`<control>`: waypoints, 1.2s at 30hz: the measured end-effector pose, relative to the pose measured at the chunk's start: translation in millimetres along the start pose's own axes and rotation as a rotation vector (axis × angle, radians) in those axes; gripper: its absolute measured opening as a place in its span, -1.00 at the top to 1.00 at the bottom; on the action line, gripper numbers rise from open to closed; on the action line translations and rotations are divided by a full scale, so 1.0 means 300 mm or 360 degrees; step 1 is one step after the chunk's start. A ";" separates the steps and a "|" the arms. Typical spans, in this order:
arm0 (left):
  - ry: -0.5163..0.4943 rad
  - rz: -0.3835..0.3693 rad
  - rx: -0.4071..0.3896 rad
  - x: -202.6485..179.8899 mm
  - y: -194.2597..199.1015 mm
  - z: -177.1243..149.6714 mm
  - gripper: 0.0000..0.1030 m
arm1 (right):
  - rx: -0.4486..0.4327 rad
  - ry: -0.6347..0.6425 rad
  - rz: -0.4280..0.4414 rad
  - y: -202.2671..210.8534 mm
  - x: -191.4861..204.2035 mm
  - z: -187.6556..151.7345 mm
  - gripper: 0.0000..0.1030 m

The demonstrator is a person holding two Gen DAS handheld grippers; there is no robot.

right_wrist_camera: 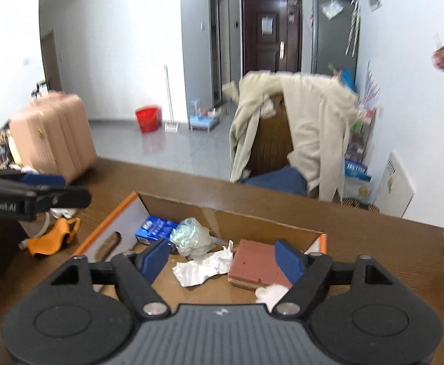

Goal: Organize soft objects
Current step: 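Carry the bag and tissue into the box and open both tools, then withdraw both tools from the box toward the remaining items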

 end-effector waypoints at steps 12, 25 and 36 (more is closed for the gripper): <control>-0.0034 0.0122 -0.0327 -0.054 0.444 -0.469 -0.91 | -0.0364 0.0020 0.0041 0.439 0.185 -0.388 -0.69; 0.0033 0.0162 -0.0134 0.018 0.456 -0.730 -0.93 | -0.0238 -0.0082 0.0044 0.451 0.399 -0.783 -0.66; -0.0045 0.0129 0.0007 0.024 0.245 -0.728 -0.93 | -0.0171 -0.0190 0.0134 0.285 0.447 -0.740 -0.22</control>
Point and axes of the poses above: each gripper's, at about its wrist camera, not at the fingertips, and y roughly against the way its jaws point, x to its left, z to its top, the point moved 4 cm from there along -y, roughly the way its jaws point, and after that the axes turned 4 degrees about x, right-handed, at the moved point
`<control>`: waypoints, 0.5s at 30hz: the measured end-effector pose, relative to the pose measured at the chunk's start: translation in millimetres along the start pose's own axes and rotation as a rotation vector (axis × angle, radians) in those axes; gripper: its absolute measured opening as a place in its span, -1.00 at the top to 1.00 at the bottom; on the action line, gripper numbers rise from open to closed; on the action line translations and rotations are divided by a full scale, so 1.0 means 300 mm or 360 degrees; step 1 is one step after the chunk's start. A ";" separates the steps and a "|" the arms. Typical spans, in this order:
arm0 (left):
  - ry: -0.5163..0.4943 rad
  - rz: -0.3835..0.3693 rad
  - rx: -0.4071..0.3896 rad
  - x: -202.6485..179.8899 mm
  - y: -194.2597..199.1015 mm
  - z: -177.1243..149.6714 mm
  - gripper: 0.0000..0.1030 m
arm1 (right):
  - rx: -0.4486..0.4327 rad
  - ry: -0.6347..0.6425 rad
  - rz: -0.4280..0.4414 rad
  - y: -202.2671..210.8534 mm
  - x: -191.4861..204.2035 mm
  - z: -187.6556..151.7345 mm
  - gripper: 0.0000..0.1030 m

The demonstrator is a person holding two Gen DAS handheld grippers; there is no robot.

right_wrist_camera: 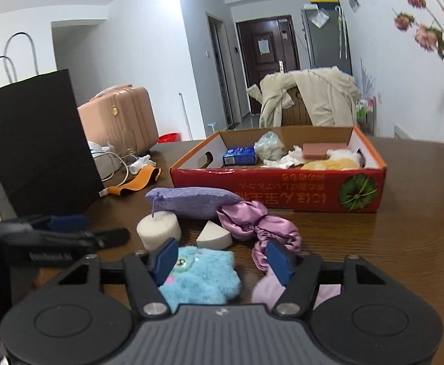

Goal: Organize soft objects
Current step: 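Withdraw both tools from the box toward the remaining items, then close the left tool on the white round sponge while the right tool closes on the white wedge sponge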

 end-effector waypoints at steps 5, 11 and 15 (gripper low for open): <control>-0.0047 0.0012 0.0040 0.023 -0.123 0.022 -0.92 | 0.0080 -0.0008 0.0033 -0.147 0.016 0.036 -0.19; 0.0049 -0.0116 0.0126 0.080 -0.211 0.012 -0.52 | 0.0193 -0.0024 0.0031 -0.332 0.031 0.062 -0.12; 0.0109 -0.0217 0.0114 0.097 -0.219 0.004 -0.15 | 0.0221 -0.0058 0.0026 -0.401 0.024 0.058 -0.06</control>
Point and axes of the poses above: each gripper's, at about its wrist camera, not at the fingertips, and y roughly against the way its jaws point, x to its left, z to its top, the point moved 4 cm from there along -y, roughly the way its jaws point, and after that the axes turned 4 degrees about x, right-handed, at the moved point
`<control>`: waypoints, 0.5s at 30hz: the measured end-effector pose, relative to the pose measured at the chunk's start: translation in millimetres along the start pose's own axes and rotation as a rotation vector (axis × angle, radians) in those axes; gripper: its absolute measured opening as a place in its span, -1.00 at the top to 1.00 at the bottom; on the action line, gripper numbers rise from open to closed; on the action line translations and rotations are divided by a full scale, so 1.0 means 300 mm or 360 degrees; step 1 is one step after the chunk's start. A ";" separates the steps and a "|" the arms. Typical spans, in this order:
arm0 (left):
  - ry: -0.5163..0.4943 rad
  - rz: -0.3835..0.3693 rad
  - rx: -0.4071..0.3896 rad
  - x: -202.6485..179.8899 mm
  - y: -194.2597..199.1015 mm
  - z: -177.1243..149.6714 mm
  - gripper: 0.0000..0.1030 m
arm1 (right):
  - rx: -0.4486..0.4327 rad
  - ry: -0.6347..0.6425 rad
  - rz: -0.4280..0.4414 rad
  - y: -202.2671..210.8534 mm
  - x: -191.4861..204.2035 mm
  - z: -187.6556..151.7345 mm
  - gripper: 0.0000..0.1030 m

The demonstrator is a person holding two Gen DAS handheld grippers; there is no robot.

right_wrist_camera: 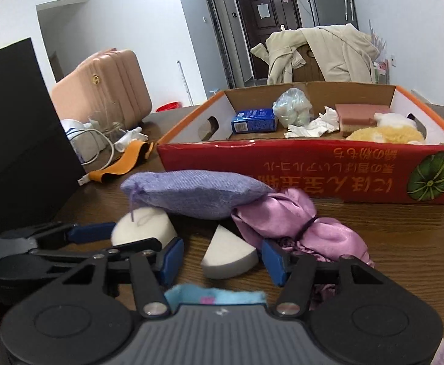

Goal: Organize soft objects
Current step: 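Close the left tool on the white round sponge while the right tool closes on the white wedge sponge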

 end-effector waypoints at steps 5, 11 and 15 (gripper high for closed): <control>0.0015 -0.0012 -0.0011 0.004 0.000 0.001 -0.08 | -0.0020 0.0092 -0.0113 -0.029 0.022 -0.015 0.10; 0.0036 -0.0020 -0.0001 0.006 -0.005 0.002 -0.05 | -0.0017 0.0146 -0.0128 -0.036 0.028 -0.031 0.35; 0.0056 -0.0031 0.0000 0.013 -0.006 0.003 -0.04 | -0.0032 0.0133 -0.0109 -0.033 0.025 -0.032 0.41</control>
Point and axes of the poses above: each gripper's, at about its wrist camera, not at the fingertips, and y roughly against the way its jaws point, x to its left, z to its top, the point moved 4 cm from there along -y, roughly the way its jaws point, and after that the axes turned 4 degrees about x, right-handed, at the moved point
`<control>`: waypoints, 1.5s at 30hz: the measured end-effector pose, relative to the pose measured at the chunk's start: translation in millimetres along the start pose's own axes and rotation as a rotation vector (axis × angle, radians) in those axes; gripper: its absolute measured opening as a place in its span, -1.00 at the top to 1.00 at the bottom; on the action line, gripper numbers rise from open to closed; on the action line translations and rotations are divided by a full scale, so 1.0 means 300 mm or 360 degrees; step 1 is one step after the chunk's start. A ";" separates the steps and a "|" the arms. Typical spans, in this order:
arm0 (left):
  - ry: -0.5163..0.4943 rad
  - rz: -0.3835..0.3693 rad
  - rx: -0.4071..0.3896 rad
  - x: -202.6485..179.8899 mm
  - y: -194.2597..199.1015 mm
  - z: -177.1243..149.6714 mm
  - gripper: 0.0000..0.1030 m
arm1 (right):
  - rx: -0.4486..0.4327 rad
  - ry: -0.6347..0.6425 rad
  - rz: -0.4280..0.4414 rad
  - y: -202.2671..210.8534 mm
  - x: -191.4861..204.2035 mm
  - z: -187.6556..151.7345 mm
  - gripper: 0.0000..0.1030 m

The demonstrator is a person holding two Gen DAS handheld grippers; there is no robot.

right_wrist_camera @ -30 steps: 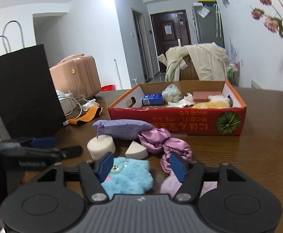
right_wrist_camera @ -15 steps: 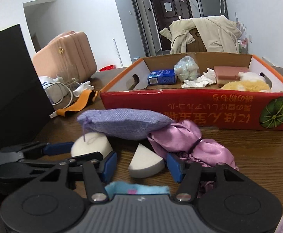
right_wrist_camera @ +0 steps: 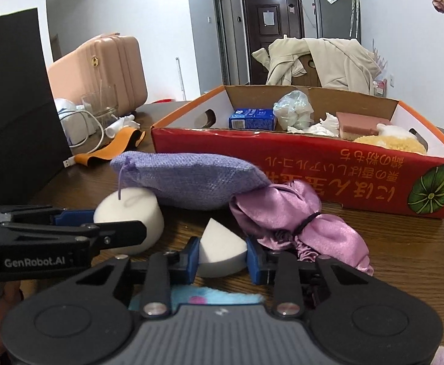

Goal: Organize soft objects
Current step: 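Close the left tool on the white round sponge while the right tool closes on the white wedge sponge, then carry both white sponges into the box and open both tools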

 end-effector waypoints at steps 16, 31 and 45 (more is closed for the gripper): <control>-0.0092 0.0195 -0.0050 -0.043 0.251 -0.048 -0.04 | -0.0379 -0.0118 0.0176 0.180 -0.034 -0.007 0.41; -0.0153 0.0099 -0.0159 -0.131 0.265 0.055 -0.05 | -0.0523 -0.0218 0.0275 0.412 -0.091 -0.005 0.39; -0.0147 0.0006 -0.0128 -0.172 -0.112 0.496 -0.06 | -0.0399 -0.0215 0.0031 0.343 -0.436 0.318 0.37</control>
Point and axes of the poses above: each gripper's, at about its wrist camera, not at the fingertips, and y roughly against the way its jaws point, x to its left, z to its top, the point moved 4 cm from there along -y, roughly the way its jaws point, and after that the axes turned 4 degrees about x, right-handed, at the moved point
